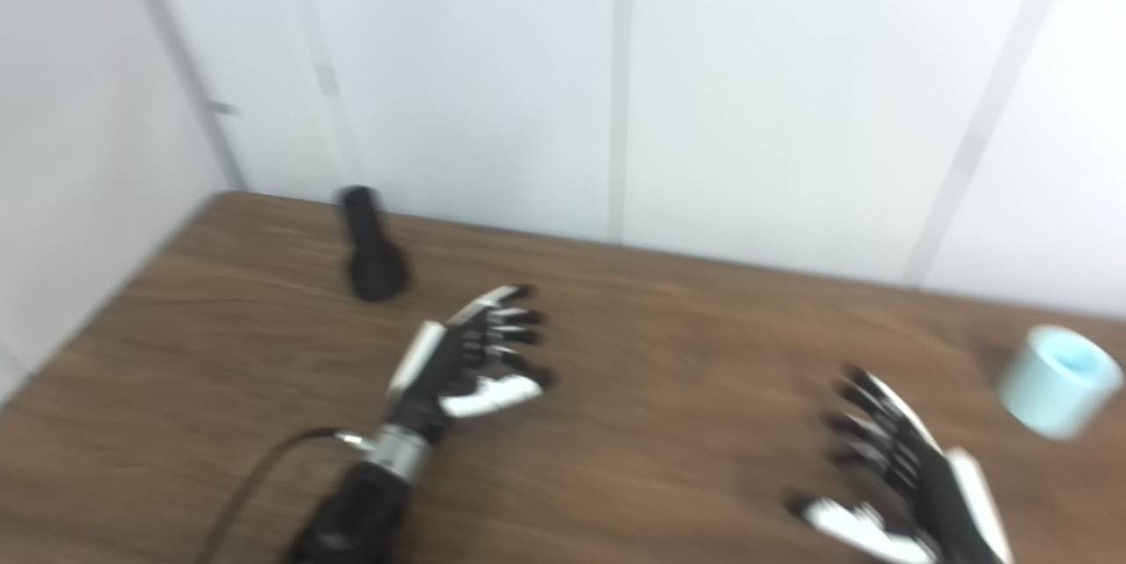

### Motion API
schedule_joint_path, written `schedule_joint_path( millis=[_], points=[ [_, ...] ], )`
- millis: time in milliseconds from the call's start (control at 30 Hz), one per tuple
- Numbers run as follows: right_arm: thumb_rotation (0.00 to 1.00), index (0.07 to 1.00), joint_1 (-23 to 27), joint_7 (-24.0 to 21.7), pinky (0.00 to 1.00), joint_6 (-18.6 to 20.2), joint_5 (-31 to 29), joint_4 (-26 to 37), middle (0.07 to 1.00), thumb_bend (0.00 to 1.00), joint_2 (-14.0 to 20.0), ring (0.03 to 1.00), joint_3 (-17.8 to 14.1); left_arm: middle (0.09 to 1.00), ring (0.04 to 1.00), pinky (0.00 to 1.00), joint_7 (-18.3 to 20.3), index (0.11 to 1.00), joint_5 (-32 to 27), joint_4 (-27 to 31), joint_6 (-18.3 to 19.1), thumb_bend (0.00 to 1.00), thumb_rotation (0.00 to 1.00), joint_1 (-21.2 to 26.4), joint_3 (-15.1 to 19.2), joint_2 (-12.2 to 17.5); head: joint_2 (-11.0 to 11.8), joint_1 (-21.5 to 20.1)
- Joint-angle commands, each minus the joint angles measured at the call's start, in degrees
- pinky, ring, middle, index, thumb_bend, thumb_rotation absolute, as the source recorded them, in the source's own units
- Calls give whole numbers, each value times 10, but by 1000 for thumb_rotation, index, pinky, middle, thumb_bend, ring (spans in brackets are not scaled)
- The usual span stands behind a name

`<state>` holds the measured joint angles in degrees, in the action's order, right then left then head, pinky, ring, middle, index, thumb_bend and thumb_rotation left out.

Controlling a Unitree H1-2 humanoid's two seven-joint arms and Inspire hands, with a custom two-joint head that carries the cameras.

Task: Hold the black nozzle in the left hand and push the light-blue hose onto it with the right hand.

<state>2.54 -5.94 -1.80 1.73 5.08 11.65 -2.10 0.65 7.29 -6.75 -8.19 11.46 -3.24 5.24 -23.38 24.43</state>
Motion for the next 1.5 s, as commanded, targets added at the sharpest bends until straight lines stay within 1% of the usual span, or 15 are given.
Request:
schedule_joint_path(
  millis=[0,33,100,233,300,533,667,733,833,933,1000,1133,1233,1400,1467],
  points=[
    [207,894,10,-8,636,-39,-15,10,874,791,8,782,-4,753,709,542,-9,798,12,-27,-24,670,301,-14,-15,-21,4,2],
    [238,901,11,-10,636,-46,-19,6,875,799,9,785,-4,754,709,541,-10,796,14,-28,-25,672,301,-13,-16,-22,4,2],
    [264,909,13,-18,633,-62,-35,-6,879,803,8,787,-6,755,710,540,-9,795,17,-32,-28,673,303,-12,-18,-20,4,2],
    [259,915,15,-19,629,-73,-37,-16,887,797,8,782,-6,756,711,538,-7,794,18,-34,-35,685,324,-10,-18,-17,2,-4],
    [256,913,17,-18,627,-79,-32,-20,885,799,7,780,-5,757,713,536,-10,792,22,-36,-40,669,309,-9,-17,-14,2,-4],
    [249,910,17,-17,610,-79,-22,-18,881,800,9,777,-5,746,708,533,-15,775,23,-34,-42,656,294,-7,-15,-13,1,-5],
    [242,911,17,-17,610,-78,-25,-17,881,797,8,777,-7,731,702,528,-16,767,32,-3,-28,649,275,-3,-11,-4,2,-5],
    [241,910,18,-16,609,-79,-24,-17,881,797,8,777,-7,722,695,523,-25,760,60,27,-20,651,269,0,-7,7,1,-8],
    [238,910,18,-14,609,-78,-21,-18,880,796,8,777,-7,715,694,548,-45,752,134,63,-13,665,268,8,-7,28,-1,-6],
    [235,909,19,-14,611,-75,-19,-16,881,794,8,776,-8,717,719,589,-36,747,172,95,5,683,269,20,-6,48,-1,-3],
    [233,910,18,-15,612,-76,-19,-14,881,792,8,776,-8,723,734,623,-19,748,178,119,24,701,279,29,-5,63,-1,-3],
    [232,912,19,-17,614,-74,-21,-13,882,789,9,777,-10,734,739,598,10,756,174,142,48,727,289,49,0,97,-2,-1],
    [231,913,19,-18,615,-71,-24,-12,883,787,10,778,-10,744,738,593,31,759,170,152,58,729,264,62,6,123,-2,2],
    [231,915,21,-19,618,-74,-24,-17,884,783,10,779,-10,746,733,585,50,757,170,178,77,733,249,71,15,149,-2,4],
    [230,915,22,-20,618,-73,-23,-18,884,782,11,779,-10,745,731,581,53,757,175,191,86,737,249,76,25,161,-2,4]
  ],
)
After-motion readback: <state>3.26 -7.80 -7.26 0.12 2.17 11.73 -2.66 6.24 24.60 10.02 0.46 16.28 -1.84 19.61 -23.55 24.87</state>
